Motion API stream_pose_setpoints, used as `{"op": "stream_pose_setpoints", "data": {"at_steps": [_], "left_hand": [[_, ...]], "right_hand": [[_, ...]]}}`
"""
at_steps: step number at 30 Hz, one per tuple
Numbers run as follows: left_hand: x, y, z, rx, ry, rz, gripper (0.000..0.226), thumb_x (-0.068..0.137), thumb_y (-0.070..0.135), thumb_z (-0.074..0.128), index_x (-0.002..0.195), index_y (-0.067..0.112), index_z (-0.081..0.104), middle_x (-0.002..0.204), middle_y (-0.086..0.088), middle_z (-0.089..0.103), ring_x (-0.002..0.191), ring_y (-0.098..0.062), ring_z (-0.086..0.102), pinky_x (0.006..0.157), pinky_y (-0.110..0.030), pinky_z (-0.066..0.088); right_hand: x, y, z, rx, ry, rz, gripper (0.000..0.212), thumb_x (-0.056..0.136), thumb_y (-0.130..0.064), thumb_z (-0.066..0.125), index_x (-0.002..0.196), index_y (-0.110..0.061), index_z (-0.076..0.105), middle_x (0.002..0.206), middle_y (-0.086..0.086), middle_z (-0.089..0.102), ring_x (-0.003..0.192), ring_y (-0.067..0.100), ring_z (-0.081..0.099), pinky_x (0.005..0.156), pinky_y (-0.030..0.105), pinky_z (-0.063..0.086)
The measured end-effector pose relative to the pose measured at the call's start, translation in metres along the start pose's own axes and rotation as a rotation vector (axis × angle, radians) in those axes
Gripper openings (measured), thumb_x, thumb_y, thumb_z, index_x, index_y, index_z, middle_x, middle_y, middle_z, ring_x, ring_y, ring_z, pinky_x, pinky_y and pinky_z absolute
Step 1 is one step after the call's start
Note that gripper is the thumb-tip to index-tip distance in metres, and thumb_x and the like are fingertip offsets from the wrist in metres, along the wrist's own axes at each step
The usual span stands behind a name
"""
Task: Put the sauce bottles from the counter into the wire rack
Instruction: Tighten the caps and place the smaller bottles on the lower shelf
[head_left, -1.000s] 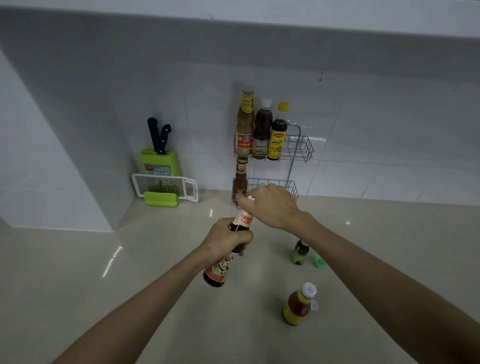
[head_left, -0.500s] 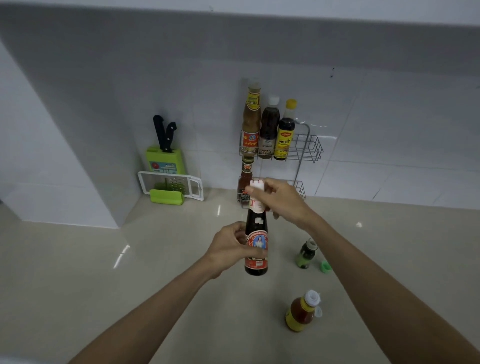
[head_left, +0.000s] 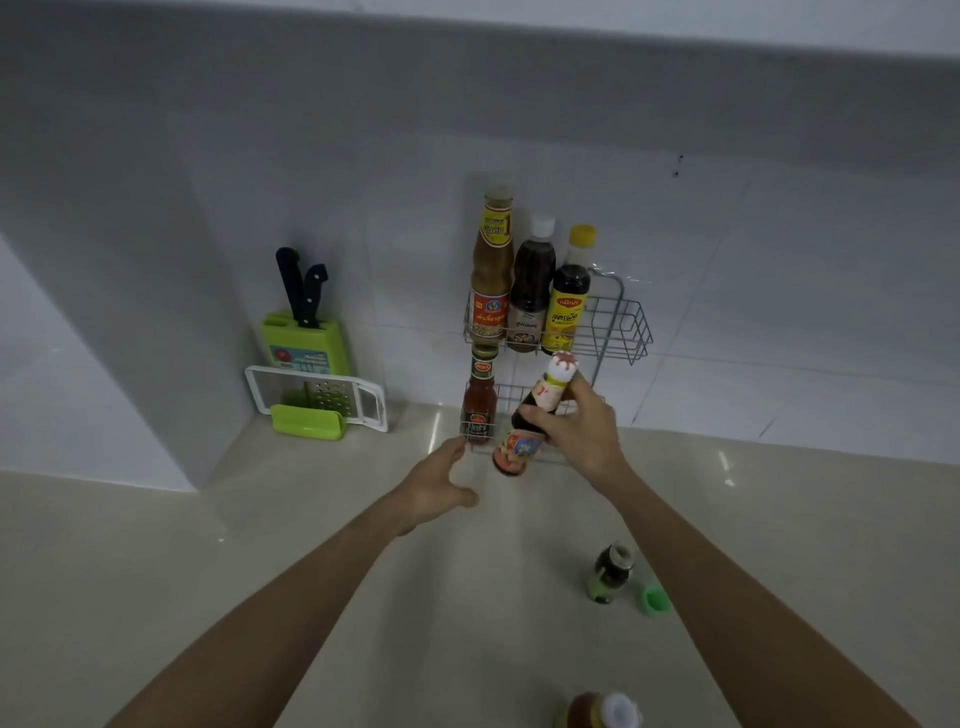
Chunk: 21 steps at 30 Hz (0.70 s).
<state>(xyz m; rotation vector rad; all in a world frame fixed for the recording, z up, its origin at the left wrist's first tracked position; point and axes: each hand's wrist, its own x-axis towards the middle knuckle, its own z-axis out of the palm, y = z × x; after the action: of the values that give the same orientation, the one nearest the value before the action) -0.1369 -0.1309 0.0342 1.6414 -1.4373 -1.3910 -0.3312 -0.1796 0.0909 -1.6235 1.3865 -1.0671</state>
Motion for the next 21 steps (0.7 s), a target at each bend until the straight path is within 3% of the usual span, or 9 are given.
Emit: {"op": "stream_pose_setpoints", "data": {"at_steps": [3,5,9,10,12,17,21], "left_hand": [[0.035,0.006,-0.018,-0.002,0.070,-0.046,0.095,0.079,0.005,0.070,0.153,0.019,0.011,0.161,0.000,0.016,0.147,-0.017,0.018,0.114,-0.029,0.025],[0.055,0.010,-0.024,0.006,0.073,-0.061,0.097,0.080,0.005,0.068,0.153,0.021,0.007,0.162,-0.001,0.013,0.147,-0.019,0.018,0.111,-0.028,0.026],[0.091,0.018,-0.031,0.042,0.037,-0.087,0.099,0.080,0.000,0.067,0.154,0.024,0.004,0.161,-0.004,0.016,0.144,-0.024,0.024,0.096,-0.024,0.030],[0.099,0.019,-0.033,0.044,0.022,-0.092,0.100,0.080,0.000,0.067,0.154,0.025,0.003,0.161,-0.005,0.017,0.144,-0.025,0.025,0.095,-0.025,0.031],[0.112,0.021,-0.039,0.064,-0.007,-0.115,0.105,0.080,0.000,0.068,0.153,0.027,-0.001,0.162,-0.005,0.011,0.145,-0.027,0.023,0.099,-0.029,0.033],[0.131,0.021,-0.050,0.084,-0.077,-0.161,0.117,0.074,0.000,0.074,0.152,0.032,-0.008,0.163,-0.005,0.000,0.148,-0.028,0.012,0.113,-0.041,0.028],[0.134,0.022,-0.045,0.010,-0.134,-0.112,0.110,0.076,-0.009,0.068,0.153,0.029,0.000,0.157,-0.008,0.022,0.145,-0.028,0.022,0.103,-0.032,0.032]], "right_hand": [[0.022,0.008,0.010,0.031,0.118,-0.062,0.039,0.078,-0.017,0.078,0.108,-0.026,0.054,0.094,-0.010,0.061,0.086,0.006,0.063,0.068,0.007,0.049],[0.030,0.020,0.020,-0.013,0.154,-0.070,0.035,0.078,-0.019,0.077,0.105,-0.022,0.055,0.096,-0.007,0.062,0.086,0.003,0.059,0.066,0.003,0.043],[0.049,0.050,0.038,-0.116,0.102,-0.064,0.034,0.079,-0.029,0.075,0.105,-0.020,0.055,0.102,-0.001,0.062,0.090,0.014,0.058,0.071,0.018,0.046],[0.054,0.056,0.041,-0.136,0.078,-0.072,0.034,0.080,-0.029,0.074,0.107,-0.019,0.055,0.104,-0.001,0.061,0.090,0.013,0.057,0.072,0.016,0.045],[0.062,0.063,0.047,-0.182,0.061,-0.077,0.031,0.083,-0.029,0.071,0.107,-0.019,0.055,0.104,-0.002,0.061,0.088,0.012,0.056,0.069,0.012,0.042],[0.086,0.070,0.057,-0.276,0.021,0.000,0.034,0.081,-0.025,0.071,0.106,-0.017,0.049,0.095,0.005,0.068,0.086,0.023,0.063,0.072,0.039,0.055],[0.104,0.073,0.064,-0.331,-0.011,0.058,0.046,0.080,-0.034,0.073,0.113,-0.016,0.047,0.101,0.007,0.070,0.094,0.028,0.065,0.077,0.045,0.056]]}}
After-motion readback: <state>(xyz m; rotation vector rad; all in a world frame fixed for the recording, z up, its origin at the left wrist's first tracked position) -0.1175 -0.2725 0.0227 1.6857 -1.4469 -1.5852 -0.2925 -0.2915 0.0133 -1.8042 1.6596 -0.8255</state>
